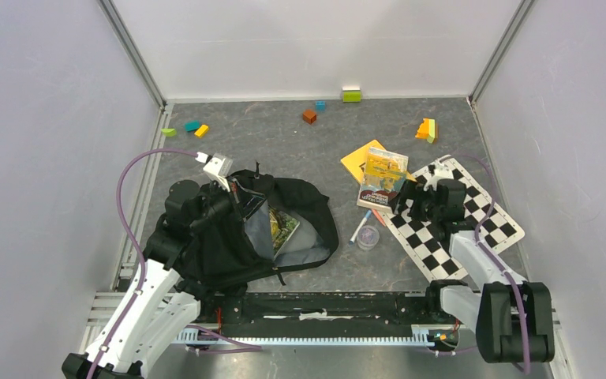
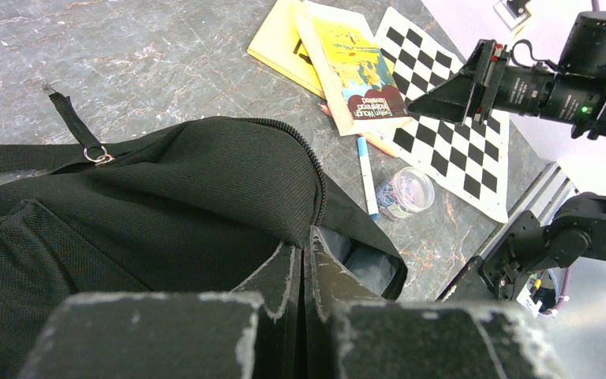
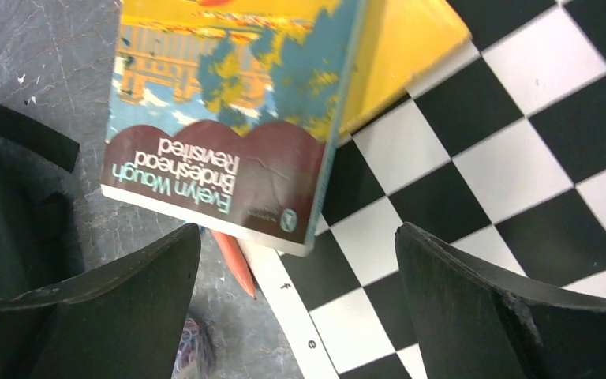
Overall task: Pack the student bag
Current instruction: Pick up the book from the center of the board.
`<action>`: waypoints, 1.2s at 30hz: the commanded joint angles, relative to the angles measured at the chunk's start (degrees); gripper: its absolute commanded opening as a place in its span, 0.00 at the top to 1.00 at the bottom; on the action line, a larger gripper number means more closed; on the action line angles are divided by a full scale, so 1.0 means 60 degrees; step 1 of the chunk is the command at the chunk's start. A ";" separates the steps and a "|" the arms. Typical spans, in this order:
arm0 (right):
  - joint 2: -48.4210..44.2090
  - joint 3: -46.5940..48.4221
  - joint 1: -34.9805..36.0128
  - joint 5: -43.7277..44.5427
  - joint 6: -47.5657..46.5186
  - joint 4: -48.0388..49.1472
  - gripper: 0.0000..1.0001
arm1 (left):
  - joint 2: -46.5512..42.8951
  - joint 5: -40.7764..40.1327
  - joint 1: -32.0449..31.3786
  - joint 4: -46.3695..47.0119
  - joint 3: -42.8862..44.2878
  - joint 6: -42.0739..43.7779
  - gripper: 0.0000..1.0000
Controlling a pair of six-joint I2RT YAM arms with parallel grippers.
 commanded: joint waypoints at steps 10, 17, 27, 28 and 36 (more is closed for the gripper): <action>0.1636 -0.1207 -0.2411 -0.4958 0.1179 0.3923 0.10 | -0.0089 0.0037 -0.0009 0.0685 0.0205 0.0289 0.98; 0.2432 -0.1003 -0.2410 -0.5488 0.1355 0.4653 0.14 | -0.0066 0.0060 -0.0013 0.0700 0.0213 0.0276 0.98; 0.3594 -0.1117 -0.2412 -0.6213 0.1784 0.5661 0.23 | -0.0038 0.0060 -0.0008 0.0700 0.0206 0.0274 0.98; 0.3663 -0.1130 -0.2412 -0.6270 0.1831 0.5752 0.23 | -0.0028 0.0060 -0.0010 0.0700 0.0212 0.0274 0.98; 0.4661 -0.1205 -0.2412 -0.6661 0.2663 0.7059 0.33 | -0.0033 0.0045 -0.0014 0.0700 0.0203 0.0274 0.98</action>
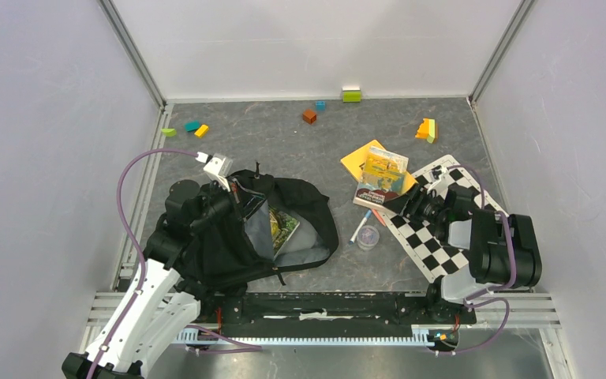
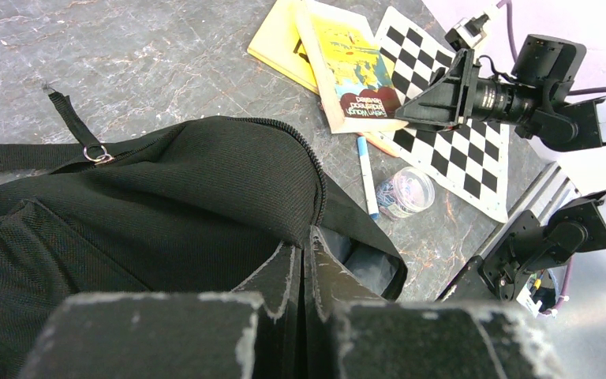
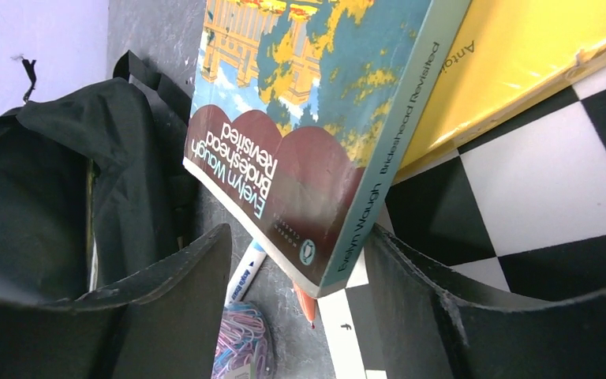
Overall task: Pack the student bag
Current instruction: Pick up the book from the center of the board.
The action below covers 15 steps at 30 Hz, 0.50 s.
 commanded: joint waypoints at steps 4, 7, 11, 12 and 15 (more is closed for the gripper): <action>0.0636 -0.0011 0.0002 -0.0476 0.0946 0.1810 0.47 | -0.0050 0.0041 -0.0016 0.0696 0.0191 0.0275 0.98; 0.0550 -0.0048 0.0000 -0.0476 0.1242 0.2150 0.62 | -0.0026 0.0040 -0.0015 0.0696 0.0199 0.0278 0.98; 0.0107 -0.0068 0.0000 -0.0339 0.1518 0.2326 0.84 | -0.0056 0.0042 -0.0010 0.0696 0.0197 0.0289 0.98; -0.0033 -0.0039 0.0000 -0.0317 0.1560 0.2320 0.87 | -0.0073 0.0041 -0.0014 0.0696 0.0204 0.0289 0.98; -0.0439 0.0022 0.0000 -0.0263 0.1713 0.2316 0.99 | -0.0109 0.0027 -0.0020 0.0682 0.0191 0.0289 0.98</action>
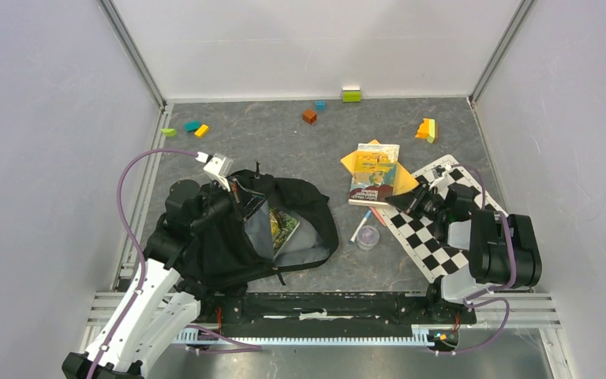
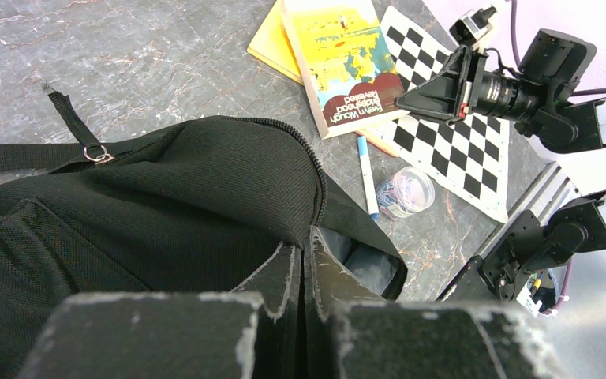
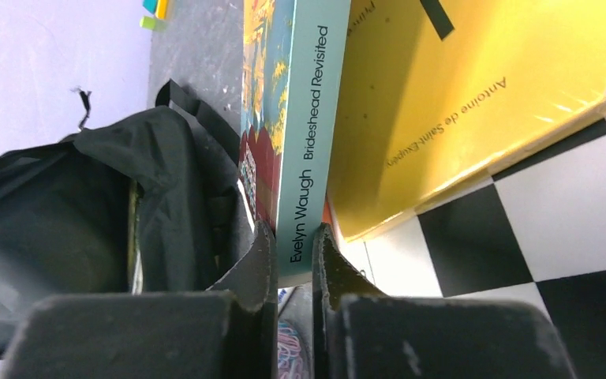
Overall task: Pack the student bag
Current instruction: Pick up the book from the center of the board, then place the book in the student bag.
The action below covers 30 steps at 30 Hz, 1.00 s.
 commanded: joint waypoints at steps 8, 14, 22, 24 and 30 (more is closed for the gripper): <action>-0.3076 0.1413 0.0565 0.1578 -0.2440 -0.3240 1.00 | -0.0159 0.0089 -0.0020 0.0700 0.0216 0.0276 0.98; -0.3560 0.3434 0.2619 0.4811 -0.5010 -0.7019 1.00 | -0.0249 0.0107 -0.0022 0.0722 0.0210 0.0265 0.98; -0.2901 0.4937 0.4149 0.5862 -0.5639 -0.9229 1.00 | -0.0295 0.0122 -0.0016 0.0726 0.0198 0.0258 0.98; -0.2837 0.5295 0.4586 0.6330 -0.5855 -0.9754 1.00 | -0.0298 0.0146 -0.0017 0.0726 0.0210 0.0245 0.98; -0.2195 0.6336 0.5804 0.7800 -0.6111 -1.1395 1.00 | -0.0305 0.0144 -0.0009 0.0726 0.0209 0.0245 0.98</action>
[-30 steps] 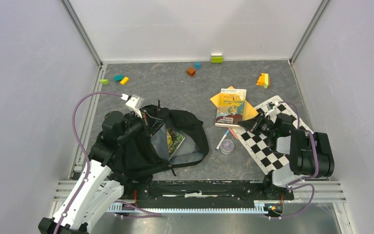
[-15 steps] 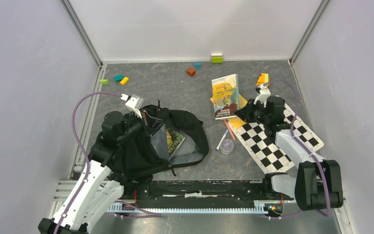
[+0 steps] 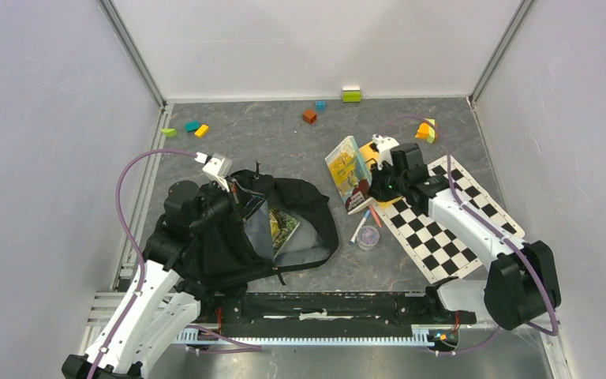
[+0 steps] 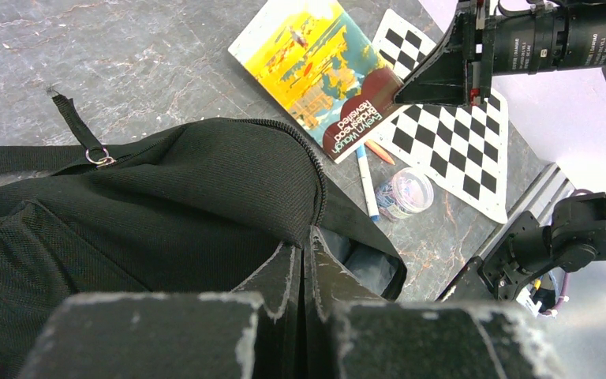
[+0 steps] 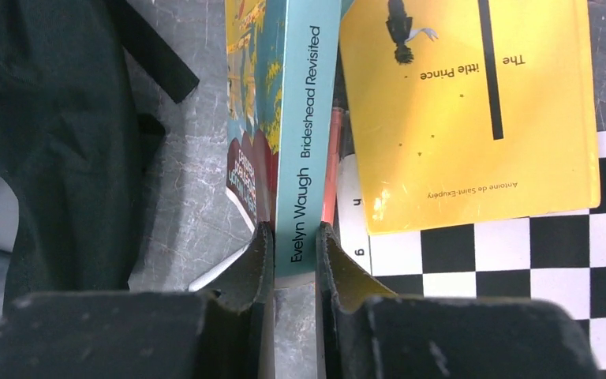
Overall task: Pack the student bag
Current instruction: Place the book in the student bag.
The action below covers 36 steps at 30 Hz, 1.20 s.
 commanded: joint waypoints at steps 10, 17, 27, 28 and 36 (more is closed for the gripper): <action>0.1891 0.2758 0.2230 0.3412 -0.0503 -0.2684 1.00 | -0.0170 0.0126 -0.0023 0.0744 0.0193 0.0245 0.98; 0.2221 0.4559 0.3020 0.4387 -0.0597 -0.3818 1.00 | -0.0155 0.0093 -0.0016 0.0743 0.0199 0.0247 0.98; 0.2634 0.4341 0.3251 0.4253 -0.0672 -0.3888 1.00 | -0.0145 0.0107 -0.0020 0.0744 0.0199 0.0245 0.98; 0.2702 0.4274 0.3267 0.4243 -0.0684 -0.3872 1.00 | -0.0125 0.0121 -0.0016 0.0743 0.0190 0.0245 0.98; 0.2924 0.3996 0.3327 0.3773 -0.0658 -0.3477 0.92 | -0.0158 0.0122 -0.0021 0.0744 0.0196 0.0245 0.98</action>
